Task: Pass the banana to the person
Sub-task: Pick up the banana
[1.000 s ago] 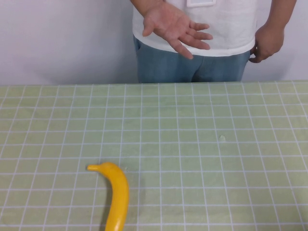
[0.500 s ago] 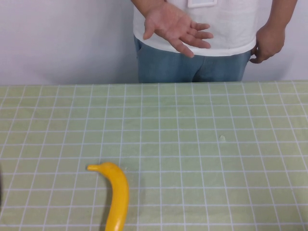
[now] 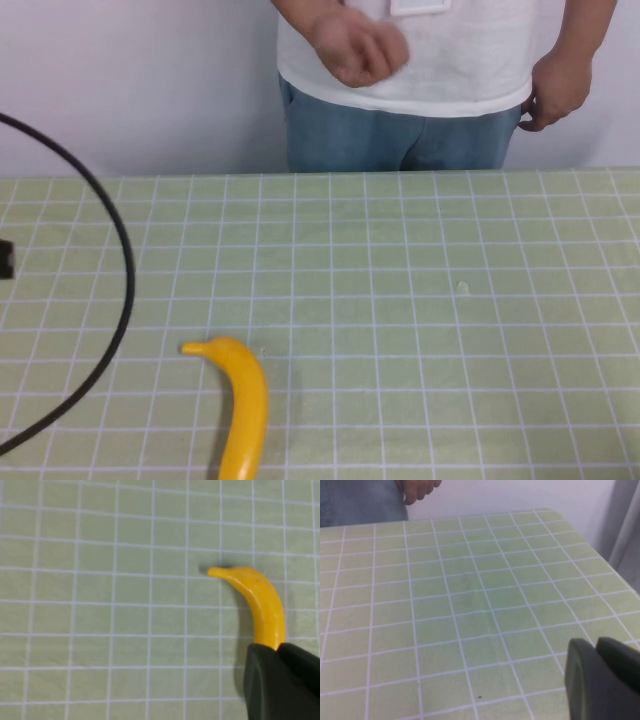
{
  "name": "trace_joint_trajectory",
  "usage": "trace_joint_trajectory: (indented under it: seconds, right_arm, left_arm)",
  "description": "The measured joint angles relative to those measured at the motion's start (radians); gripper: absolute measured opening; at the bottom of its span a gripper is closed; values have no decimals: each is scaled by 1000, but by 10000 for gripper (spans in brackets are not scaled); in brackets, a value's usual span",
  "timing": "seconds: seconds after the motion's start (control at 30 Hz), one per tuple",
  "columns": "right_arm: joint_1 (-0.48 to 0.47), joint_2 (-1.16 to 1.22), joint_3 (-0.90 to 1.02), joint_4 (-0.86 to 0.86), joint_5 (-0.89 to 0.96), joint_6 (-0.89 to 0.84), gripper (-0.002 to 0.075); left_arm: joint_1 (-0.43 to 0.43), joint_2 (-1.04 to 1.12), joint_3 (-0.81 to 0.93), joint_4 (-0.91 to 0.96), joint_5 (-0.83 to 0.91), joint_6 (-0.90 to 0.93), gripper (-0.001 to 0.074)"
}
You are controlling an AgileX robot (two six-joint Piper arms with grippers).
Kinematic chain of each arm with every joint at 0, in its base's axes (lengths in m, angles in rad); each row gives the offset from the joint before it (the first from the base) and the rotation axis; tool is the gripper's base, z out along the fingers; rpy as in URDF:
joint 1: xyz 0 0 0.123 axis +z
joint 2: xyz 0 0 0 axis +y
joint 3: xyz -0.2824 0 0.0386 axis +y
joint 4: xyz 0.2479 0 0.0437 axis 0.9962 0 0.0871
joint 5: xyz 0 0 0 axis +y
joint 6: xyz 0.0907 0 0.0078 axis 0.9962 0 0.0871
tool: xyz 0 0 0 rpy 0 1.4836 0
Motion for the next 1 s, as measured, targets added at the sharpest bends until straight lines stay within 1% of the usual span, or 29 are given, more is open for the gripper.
trace_joint_trajectory:
  seconds: [0.13, 0.2, 0.33, 0.5, 0.7, 0.83, 0.93, 1.0]
  right_arm:
    - [0, 0, 0, 0, 0, 0, -9]
    - [0, 0, 0, 0, 0, 0, -9]
    - [0, 0, 0, 0, 0, 0, -9]
    - [0, 0, 0, 0, 0, 0, -9]
    - [0, 0, 0, 0, 0, 0, -9]
    - [0, 0, 0, 0, 0, 0, -9]
    - [0, 0, 0, 0, 0, 0, -9]
    - [0, 0, 0, 0, 0, 0, -9]
  left_arm:
    - [-2, 36, 0, -34, 1, 2, 45]
    - [-4, 49, 0, -46, 1, 4, 76]
    - [-46, 61, 0, -48, -11, 4, 141]
    - [-138, 78, 5, -48, -57, -16, 207]
    - [-253, 123, 56, -16, -110, -113, 222]
    - [-311, 165, 96, 0, -157, -185, 235]
    - [-358, 206, 117, 11, -191, -230, 285]
    - [-388, 241, 119, 16, -206, -250, 340]
